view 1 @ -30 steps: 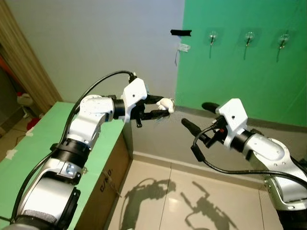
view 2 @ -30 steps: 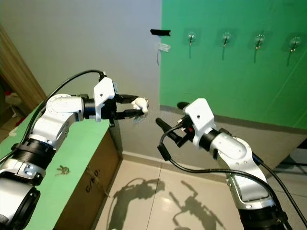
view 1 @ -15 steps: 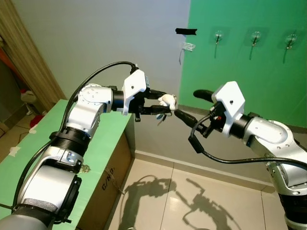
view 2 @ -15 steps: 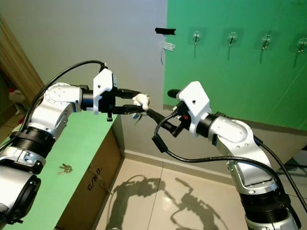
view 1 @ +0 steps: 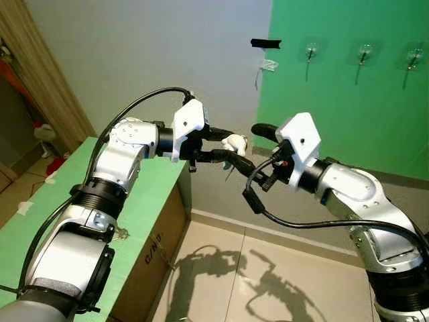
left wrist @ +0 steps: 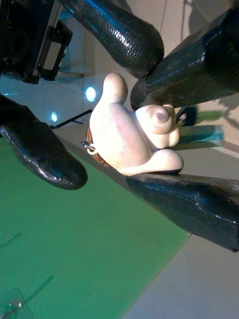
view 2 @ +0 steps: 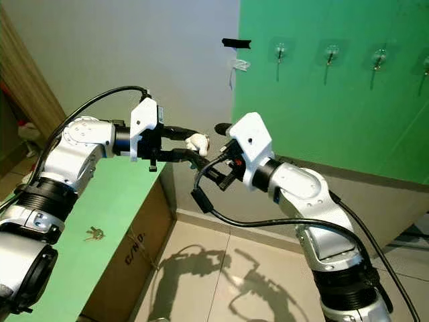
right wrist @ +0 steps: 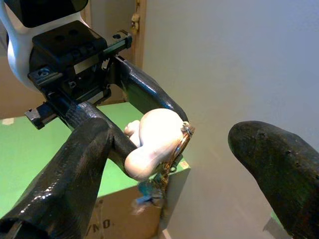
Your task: Hang keys on a hook
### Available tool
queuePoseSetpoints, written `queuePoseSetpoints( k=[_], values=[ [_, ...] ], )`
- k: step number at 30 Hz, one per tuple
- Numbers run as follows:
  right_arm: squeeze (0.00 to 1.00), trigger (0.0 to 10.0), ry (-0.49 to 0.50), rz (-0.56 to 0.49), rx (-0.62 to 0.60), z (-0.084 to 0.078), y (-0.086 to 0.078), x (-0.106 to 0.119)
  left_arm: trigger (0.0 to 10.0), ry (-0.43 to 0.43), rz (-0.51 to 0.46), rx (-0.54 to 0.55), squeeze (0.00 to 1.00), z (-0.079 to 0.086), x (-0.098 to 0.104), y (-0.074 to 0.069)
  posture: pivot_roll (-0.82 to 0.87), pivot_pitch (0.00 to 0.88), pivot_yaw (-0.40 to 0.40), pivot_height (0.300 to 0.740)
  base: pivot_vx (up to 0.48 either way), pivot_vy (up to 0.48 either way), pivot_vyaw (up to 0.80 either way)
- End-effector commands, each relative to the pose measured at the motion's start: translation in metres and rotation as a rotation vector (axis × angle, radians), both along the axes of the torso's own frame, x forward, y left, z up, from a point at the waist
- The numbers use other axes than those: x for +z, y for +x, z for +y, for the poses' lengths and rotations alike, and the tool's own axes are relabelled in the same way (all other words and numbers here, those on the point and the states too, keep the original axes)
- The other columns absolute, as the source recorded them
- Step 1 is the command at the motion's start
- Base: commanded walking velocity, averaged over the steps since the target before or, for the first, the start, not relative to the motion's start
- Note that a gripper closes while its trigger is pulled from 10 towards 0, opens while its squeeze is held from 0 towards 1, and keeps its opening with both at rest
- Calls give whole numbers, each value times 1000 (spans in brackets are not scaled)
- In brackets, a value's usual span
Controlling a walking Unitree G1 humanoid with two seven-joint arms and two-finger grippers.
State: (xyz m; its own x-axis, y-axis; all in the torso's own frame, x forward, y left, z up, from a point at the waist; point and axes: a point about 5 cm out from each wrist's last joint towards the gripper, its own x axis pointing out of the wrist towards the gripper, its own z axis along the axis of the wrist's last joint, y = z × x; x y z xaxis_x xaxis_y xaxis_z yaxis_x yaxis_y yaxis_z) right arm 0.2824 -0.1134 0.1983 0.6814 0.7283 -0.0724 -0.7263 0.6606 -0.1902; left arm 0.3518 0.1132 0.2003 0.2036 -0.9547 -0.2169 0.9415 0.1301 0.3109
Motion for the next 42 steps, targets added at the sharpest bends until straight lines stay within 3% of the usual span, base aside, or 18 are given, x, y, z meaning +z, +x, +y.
queuePoseSetpoints(
  k=[1, 9, 14, 17, 24, 42],
  values=[
    [0, 10000, -17, -15, -21, 1, 4, 0, 0, -6, -26, -14, 0, -1, 9, 1, -228, 0, 101, 740, 0, 0, 0],
    [0, 10000, -46, -12, -45, -3, 5, -6, 0, -26, -26, -5, 0, 1, 12, 2, -223, 0, 98, 740, 0, 0, 0],
    [0, 10000, -86, 3, -41, -6, 3, -16, 0, -45, -55, 32, 0, 6, 25, 9, -218, 0, 98, 740, 0, 0, 0],
    [0, 10000, -82, 14, -34, -5, 2, -19, 0, -49, -70, 42, 0, 8, 30, 11, -216, 0, 100, 740, 0, 0, 0],
    [0, 10000, 33, 39, -14, -4, -2, -9, 0, -46, -89, 47, 0, 6, 36, 14, -221, 0, 109, 740, 0, 0, 0],
    [0, 10000, 16, 29, -52, -6, 3, -14, 0, -64, -84, 37, 0, 5, 34, 13, -217, 0, 107, 740, 0, 0, 0]
  ],
)
